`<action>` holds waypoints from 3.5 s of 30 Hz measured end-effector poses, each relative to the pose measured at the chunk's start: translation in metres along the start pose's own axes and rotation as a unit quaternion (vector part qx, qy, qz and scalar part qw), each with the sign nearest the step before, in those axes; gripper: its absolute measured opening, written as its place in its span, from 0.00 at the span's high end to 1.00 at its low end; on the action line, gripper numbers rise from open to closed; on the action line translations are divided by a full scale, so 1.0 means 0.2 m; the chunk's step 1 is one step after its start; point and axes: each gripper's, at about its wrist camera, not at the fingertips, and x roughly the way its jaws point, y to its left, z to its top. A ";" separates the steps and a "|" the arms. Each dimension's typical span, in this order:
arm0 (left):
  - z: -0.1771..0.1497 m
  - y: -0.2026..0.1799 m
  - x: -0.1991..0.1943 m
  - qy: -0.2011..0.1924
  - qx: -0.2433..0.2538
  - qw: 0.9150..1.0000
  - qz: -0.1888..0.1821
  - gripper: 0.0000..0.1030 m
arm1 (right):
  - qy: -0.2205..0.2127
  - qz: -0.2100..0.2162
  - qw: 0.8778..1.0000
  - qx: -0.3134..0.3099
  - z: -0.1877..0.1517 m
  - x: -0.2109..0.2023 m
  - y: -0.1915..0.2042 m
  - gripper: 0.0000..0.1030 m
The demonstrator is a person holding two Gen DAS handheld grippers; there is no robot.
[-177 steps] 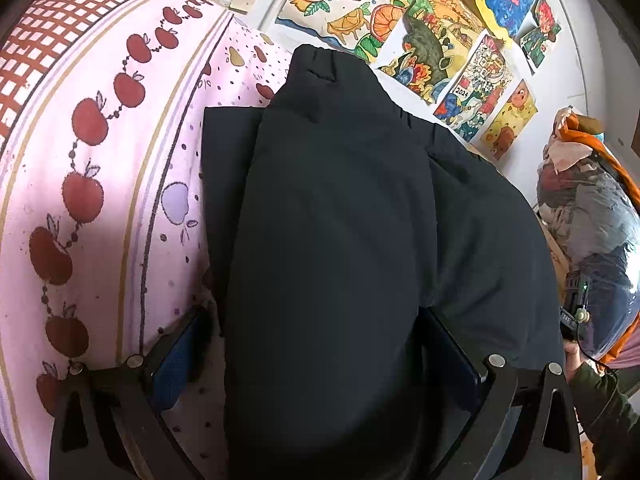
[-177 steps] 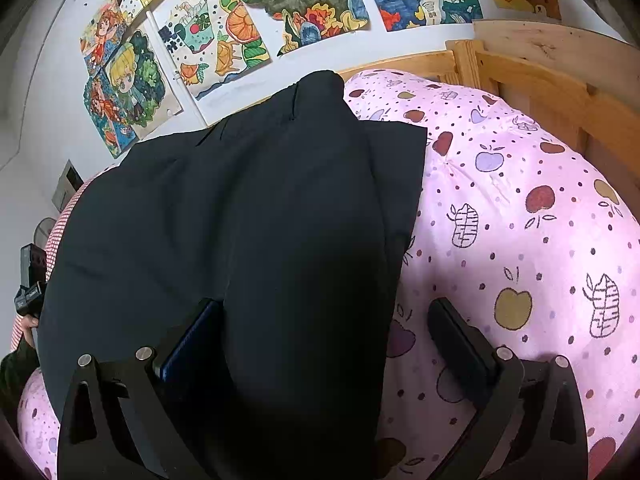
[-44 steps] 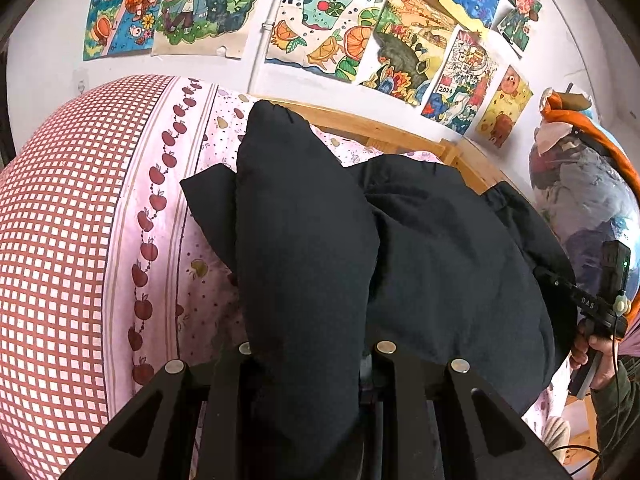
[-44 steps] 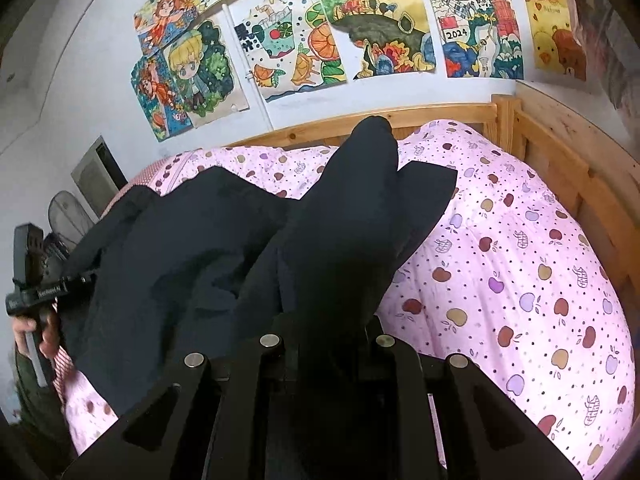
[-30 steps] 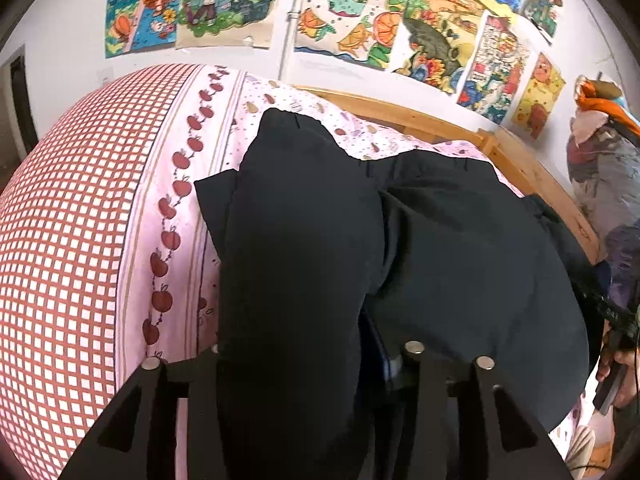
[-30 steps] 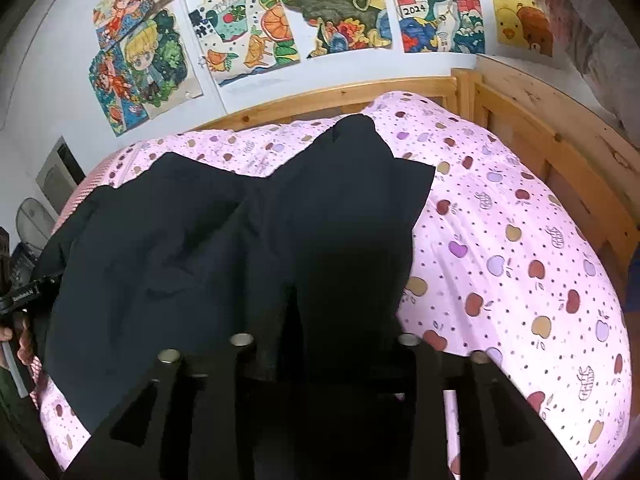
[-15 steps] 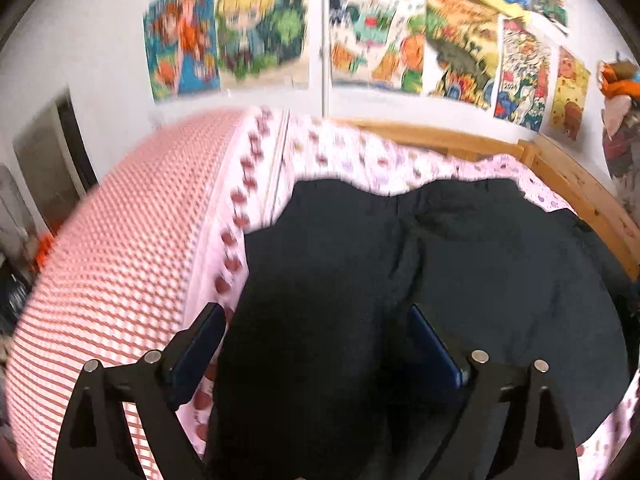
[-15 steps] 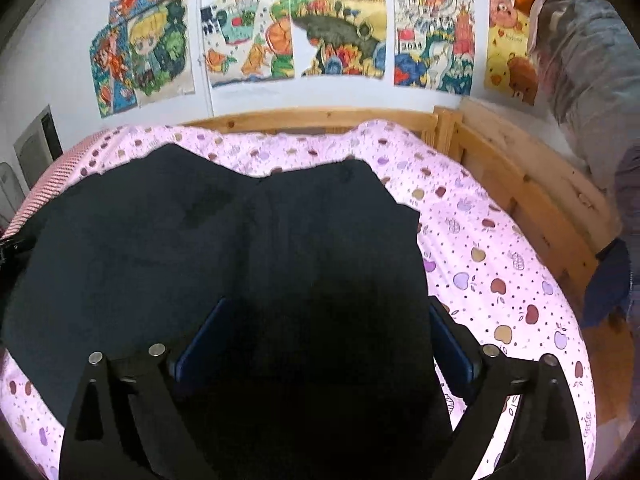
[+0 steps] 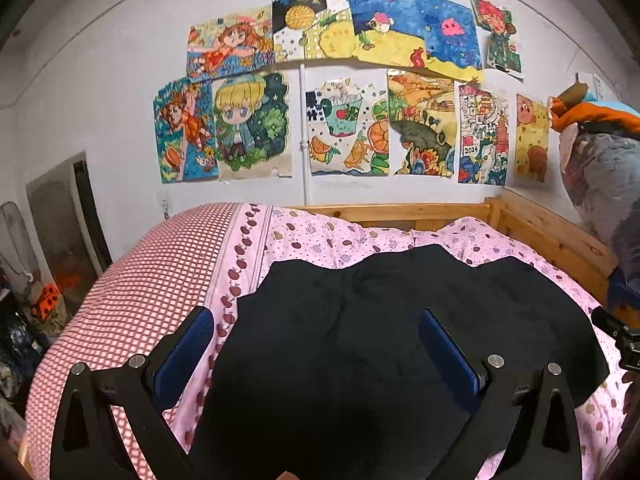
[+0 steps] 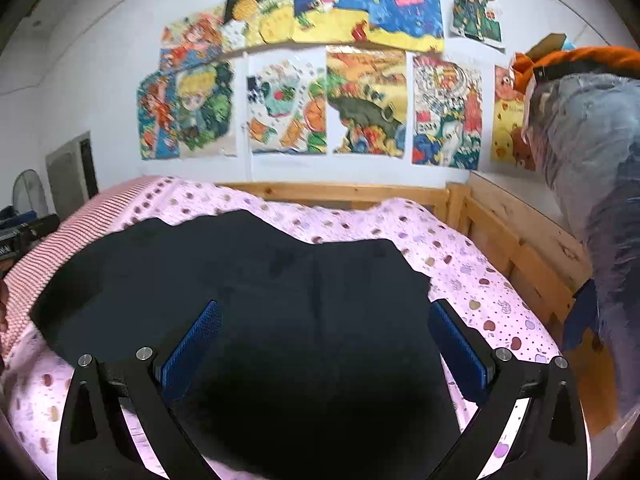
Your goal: Fold large clothes
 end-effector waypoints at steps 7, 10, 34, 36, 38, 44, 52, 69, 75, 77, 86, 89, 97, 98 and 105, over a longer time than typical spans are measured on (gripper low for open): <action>-0.06 -0.02 -0.17 -0.011 0.006 1.000 0.000 0.00 | -0.033 0.025 0.999 -0.022 -0.04 -0.21 0.13 0.02; -0.09 -0.04 -0.26 -0.019 0.013 1.000 -0.007 0.00 | -0.043 0.029 0.998 -0.028 -0.06 -0.30 0.17 0.02; -0.36 -0.07 -0.76 -0.037 0.004 0.999 0.006 0.00 | -0.084 0.055 0.995 -0.008 -0.29 -0.75 0.23 0.02; -0.38 -0.06 -0.78 -0.036 0.002 0.999 0.008 0.00 | -0.086 0.052 0.995 -0.013 -0.31 -0.78 0.24 0.02; -0.40 -0.06 -0.80 -0.033 0.003 0.999 0.010 0.00 | -0.089 0.052 0.995 -0.015 -0.32 -0.82 0.25 0.02; -0.46 -0.06 -0.83 -0.023 0.005 1.000 0.014 0.00 | -0.087 0.056 0.995 -0.013 -0.37 -0.88 0.29 0.01; -0.55 -0.03 -0.79 -0.002 -0.003 1.000 0.022 0.00 | -0.068 0.018 0.997 -0.010 -0.49 -0.84 0.31 0.01; -0.70 -0.02 -0.75 0.021 -0.012 0.999 0.021 0.00 | -0.061 0.009 0.998 -0.022 -0.60 -0.87 0.37 0.01; -0.70 -0.01 -0.75 0.021 -0.011 0.999 0.027 0.00 | -0.058 0.009 0.998 -0.023 -0.61 -0.86 0.37 0.01; -0.70 -0.01 -0.75 0.022 -0.011 0.999 0.027 0.00 | -0.056 0.006 0.998 -0.021 -0.61 -0.85 0.36 0.02; -0.71 0.01 -0.75 0.019 -0.017 0.999 0.030 0.00 | -0.051 0.003 0.999 -0.018 -0.61 -0.84 0.36 0.01; -0.70 0.01 -0.76 0.018 -0.017 0.999 0.030 0.00 | -0.053 0.004 0.998 -0.019 -0.61 -0.85 0.36 0.01; -0.70 0.01 -0.77 0.016 -0.019 0.999 0.031 0.00 | -0.052 0.005 0.998 -0.018 -0.61 -0.85 0.36 0.01; -0.70 0.01 -0.77 0.016 -0.019 0.999 0.031 0.00 | -0.052 0.005 0.998 -0.018 -0.61 -0.85 0.36 0.01; -0.70 0.01 -0.77 0.016 -0.019 0.999 0.031 0.00 | -0.053 0.004 0.998 -0.017 -0.61 -0.86 0.37 0.02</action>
